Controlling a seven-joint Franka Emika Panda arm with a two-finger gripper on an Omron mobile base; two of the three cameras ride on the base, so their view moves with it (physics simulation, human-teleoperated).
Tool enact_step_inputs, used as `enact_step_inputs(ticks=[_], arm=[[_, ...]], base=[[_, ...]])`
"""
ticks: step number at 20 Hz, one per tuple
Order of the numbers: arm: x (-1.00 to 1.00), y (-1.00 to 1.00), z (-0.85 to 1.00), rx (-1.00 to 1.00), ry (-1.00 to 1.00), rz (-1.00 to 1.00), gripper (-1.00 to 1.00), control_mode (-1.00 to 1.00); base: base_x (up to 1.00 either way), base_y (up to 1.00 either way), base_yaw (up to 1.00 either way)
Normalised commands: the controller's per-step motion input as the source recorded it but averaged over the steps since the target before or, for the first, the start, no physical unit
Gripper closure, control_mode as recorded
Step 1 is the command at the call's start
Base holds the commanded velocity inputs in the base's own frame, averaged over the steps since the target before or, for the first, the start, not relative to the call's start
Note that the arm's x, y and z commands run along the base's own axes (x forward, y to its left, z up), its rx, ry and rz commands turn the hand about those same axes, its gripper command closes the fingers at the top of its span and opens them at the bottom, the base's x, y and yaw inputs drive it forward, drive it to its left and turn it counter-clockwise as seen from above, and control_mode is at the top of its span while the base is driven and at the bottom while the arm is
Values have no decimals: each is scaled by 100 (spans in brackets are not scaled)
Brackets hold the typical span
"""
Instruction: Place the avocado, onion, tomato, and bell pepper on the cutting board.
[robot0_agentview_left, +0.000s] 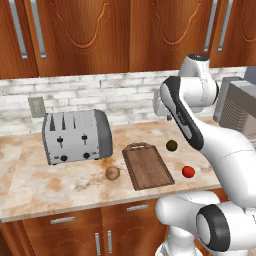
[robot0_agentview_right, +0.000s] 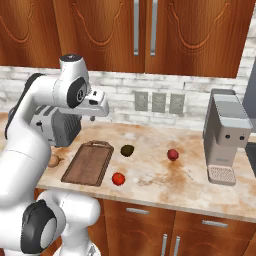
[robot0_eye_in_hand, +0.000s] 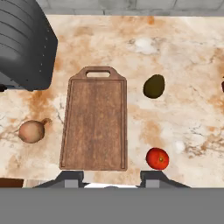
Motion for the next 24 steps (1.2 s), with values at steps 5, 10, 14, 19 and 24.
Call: enact_step_inputs(ticks=[5,10,14,19,24], arm=[[-20,0,-15,0,1,0,-100,-100],[-44,-10,-26,0,5,0,-100,-100],[-45,-24,-38,0,7,0,-100,-100],[-36,-35,-44,0,9,0,-100,-100],[-19,-29,-44,0,8,0,-100,-100]], base=[[0,0,0],[0,0,0],[0,0,0],[0,0,0],[0,0,0]])
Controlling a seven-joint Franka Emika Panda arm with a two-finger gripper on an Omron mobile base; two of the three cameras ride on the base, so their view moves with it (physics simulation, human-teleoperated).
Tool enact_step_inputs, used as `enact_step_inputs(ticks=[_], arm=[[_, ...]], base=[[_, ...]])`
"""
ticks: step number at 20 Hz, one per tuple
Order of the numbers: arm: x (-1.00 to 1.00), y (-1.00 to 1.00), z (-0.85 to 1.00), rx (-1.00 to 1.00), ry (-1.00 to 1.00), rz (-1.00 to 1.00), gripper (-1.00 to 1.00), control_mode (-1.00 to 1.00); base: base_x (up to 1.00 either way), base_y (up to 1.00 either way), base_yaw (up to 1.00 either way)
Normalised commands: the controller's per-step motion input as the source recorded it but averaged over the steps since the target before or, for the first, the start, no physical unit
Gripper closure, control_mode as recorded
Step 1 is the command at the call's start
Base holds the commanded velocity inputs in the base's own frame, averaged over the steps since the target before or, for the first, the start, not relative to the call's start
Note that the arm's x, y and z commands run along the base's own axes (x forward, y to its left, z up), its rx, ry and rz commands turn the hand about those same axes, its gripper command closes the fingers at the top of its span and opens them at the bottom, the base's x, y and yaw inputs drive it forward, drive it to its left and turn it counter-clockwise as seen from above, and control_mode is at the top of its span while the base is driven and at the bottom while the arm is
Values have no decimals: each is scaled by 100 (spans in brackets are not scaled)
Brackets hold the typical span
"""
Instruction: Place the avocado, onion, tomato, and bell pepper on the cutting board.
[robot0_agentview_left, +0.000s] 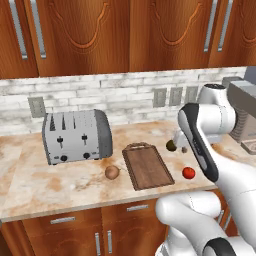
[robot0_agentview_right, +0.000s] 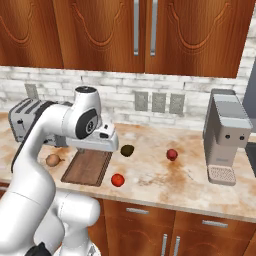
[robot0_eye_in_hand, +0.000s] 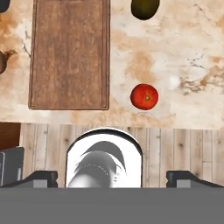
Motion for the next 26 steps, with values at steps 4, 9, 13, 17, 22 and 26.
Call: enact_step_inputs(ticks=[4,9,13,17,22,26], arm=[[-8,-28,-45,0,8,0,-100,-100],[-3,-24,-54,0,6,0,-100,-100],[2,-8,-53,0,0,0,-100,-100],[7,-1,-52,0,0,0,-100,-100],[13,-2,-37,0,0,0,-100,-100],[13,-8,-14,0,0,0,-100,-100]], base=[[0,0,0],[0,0,0],[0,0,0],[0,0,0],[0,0,0],[0,0,0]])
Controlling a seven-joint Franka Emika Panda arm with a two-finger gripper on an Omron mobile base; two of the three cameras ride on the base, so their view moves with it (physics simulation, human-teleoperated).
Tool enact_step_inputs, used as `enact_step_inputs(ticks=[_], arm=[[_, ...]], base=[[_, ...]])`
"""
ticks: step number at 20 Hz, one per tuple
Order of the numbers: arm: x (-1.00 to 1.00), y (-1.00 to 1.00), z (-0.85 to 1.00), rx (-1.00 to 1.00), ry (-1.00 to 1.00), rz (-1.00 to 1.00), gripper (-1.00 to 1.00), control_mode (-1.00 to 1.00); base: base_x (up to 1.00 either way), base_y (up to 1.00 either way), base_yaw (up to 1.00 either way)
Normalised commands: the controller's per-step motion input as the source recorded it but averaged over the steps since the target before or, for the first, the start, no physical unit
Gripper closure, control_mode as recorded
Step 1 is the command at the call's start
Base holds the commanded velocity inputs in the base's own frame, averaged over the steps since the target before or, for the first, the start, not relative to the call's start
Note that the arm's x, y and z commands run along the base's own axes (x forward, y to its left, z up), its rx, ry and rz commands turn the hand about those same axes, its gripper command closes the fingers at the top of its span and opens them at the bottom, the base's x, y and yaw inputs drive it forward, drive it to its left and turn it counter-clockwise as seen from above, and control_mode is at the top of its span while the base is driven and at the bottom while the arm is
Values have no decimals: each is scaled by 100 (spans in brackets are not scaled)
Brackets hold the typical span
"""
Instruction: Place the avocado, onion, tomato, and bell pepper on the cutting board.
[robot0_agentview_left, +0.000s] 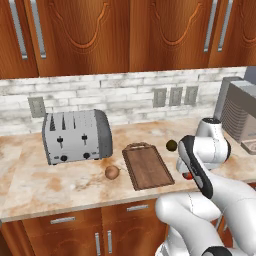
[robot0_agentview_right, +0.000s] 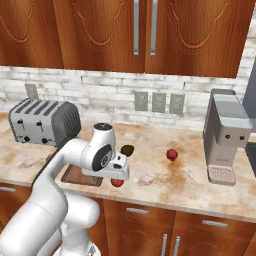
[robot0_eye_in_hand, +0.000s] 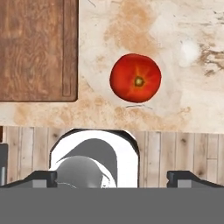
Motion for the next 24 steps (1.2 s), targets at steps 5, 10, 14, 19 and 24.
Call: enact_step_inputs(ticks=[5,10,14,19,24], arm=[[18,-10,-10,0,0,0,-100,-100],[23,-2,-8,0,0,0,-100,-100],[20,-1,-9,0,-1,0,-100,-100],[16,-10,-15,0,0,0,-100,-100],[20,-7,-17,0,-1,0,-100,-100]], base=[[0,0,0],[0,0,0],[0,0,0],[0,0,0],[0,0,0]])
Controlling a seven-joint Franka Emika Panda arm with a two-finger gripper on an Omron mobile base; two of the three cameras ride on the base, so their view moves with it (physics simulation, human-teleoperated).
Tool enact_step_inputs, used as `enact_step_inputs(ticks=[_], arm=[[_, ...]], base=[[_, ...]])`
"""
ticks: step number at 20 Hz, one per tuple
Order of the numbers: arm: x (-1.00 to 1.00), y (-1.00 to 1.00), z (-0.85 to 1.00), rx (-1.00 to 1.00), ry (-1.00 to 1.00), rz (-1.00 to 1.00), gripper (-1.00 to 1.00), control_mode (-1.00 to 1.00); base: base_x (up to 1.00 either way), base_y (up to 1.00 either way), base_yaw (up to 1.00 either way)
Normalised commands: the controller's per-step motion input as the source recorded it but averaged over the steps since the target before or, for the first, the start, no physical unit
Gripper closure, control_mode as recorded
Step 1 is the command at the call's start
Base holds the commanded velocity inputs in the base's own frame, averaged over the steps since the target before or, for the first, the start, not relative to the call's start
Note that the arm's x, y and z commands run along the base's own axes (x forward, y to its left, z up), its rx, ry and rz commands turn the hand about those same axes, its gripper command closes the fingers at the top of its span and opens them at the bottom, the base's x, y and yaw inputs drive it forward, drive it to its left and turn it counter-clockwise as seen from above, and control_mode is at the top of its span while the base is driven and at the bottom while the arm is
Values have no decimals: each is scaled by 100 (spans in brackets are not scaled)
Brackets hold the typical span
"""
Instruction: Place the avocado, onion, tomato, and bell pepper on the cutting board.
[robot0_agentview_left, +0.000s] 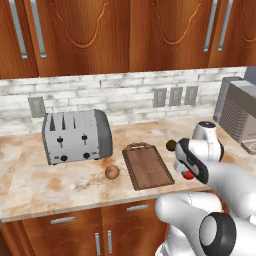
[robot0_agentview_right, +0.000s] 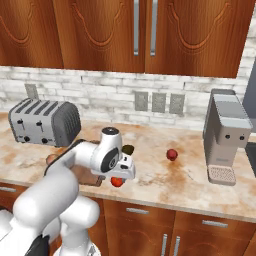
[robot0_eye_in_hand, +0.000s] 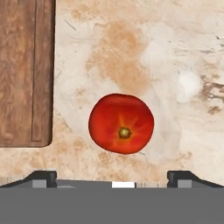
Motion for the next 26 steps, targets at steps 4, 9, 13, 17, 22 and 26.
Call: enact_step_inputs(ticks=[4,9,13,17,22,26], arm=[[20,-2,-18,0,-1,0,-100,-100],[19,0,-17,0,0,0,-100,-100],[18,0,-15,0,0,0,-100,-100],[4,-5,-17,0,0,0,-100,-100],[2,-5,-19,0,0,0,-100,-100],[4,0,-22,0,0,0,100,-100]], base=[[0,0,0],[0,0,0],[0,0,0],[0,0,0],[0,0,0],[0,0,0]])
